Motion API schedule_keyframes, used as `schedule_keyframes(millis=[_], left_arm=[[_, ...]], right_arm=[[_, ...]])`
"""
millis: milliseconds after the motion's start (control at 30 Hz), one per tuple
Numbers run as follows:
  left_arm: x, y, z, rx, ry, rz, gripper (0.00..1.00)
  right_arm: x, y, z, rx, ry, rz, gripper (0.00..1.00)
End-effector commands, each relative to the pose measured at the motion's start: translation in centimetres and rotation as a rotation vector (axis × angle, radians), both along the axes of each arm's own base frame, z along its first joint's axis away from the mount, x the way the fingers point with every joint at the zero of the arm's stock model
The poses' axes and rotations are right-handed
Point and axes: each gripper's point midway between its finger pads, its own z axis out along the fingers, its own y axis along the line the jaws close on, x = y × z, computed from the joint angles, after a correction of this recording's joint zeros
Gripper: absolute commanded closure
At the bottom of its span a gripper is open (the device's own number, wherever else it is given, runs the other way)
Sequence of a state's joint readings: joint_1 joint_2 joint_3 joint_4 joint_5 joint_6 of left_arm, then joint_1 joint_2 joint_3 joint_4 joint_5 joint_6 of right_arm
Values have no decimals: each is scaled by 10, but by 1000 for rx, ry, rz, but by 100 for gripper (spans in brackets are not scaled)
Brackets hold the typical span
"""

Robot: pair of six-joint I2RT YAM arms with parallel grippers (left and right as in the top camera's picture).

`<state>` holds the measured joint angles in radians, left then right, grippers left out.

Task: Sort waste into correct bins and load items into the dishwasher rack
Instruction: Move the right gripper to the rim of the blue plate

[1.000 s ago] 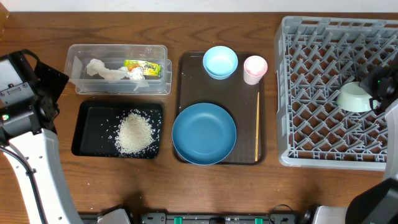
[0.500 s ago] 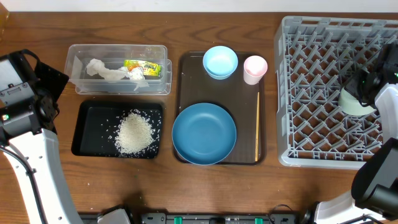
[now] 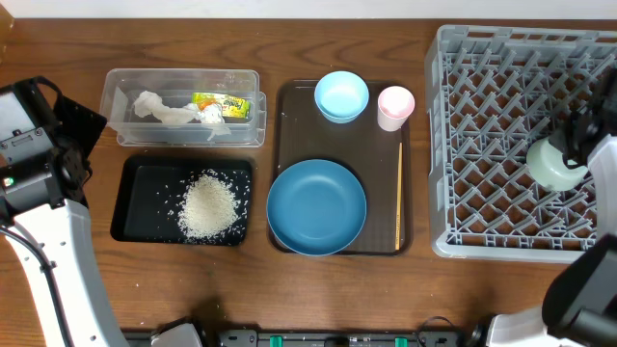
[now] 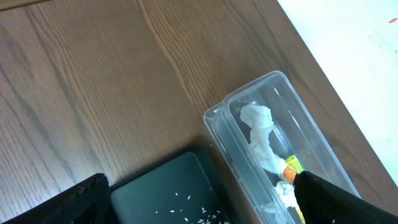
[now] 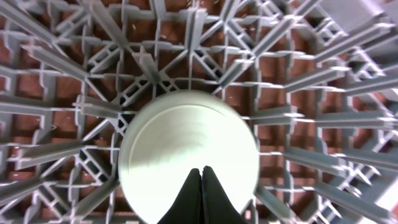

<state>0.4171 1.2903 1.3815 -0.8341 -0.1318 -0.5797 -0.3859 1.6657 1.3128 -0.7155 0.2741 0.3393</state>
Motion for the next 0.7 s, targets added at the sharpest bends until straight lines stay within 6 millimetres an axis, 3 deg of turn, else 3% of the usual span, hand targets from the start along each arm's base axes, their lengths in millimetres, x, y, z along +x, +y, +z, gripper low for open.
schedule_keyframes(millis=[0,100,233,267,300,433,500,667], left_arm=[[-1,3,3,6,-2,16,4],[-1,3,3,6,-2,16,4],[-1,3,3,6,-2,16,4],[-1,3,3,6,-2,16,4],[-1,3,3,6,-2,16,4],[-1,3,3,6,-2,16,4],[-1,3,3,6,-2,16,4],[-1,3,3,6,-2,16,4]], right_arm=[[-8,0,26,-13,-70,-58,99],[1,26,53,75,-196,24,99],[15,89,106,279,-421,253,95],[18,110,124,343,-490,339,86],[20,132,143,406,-555,432,64],[20,203,194,525,-711,731,24],[21,230,196,529,-708,808,15],[17,312,171,508,-585,987,19]])
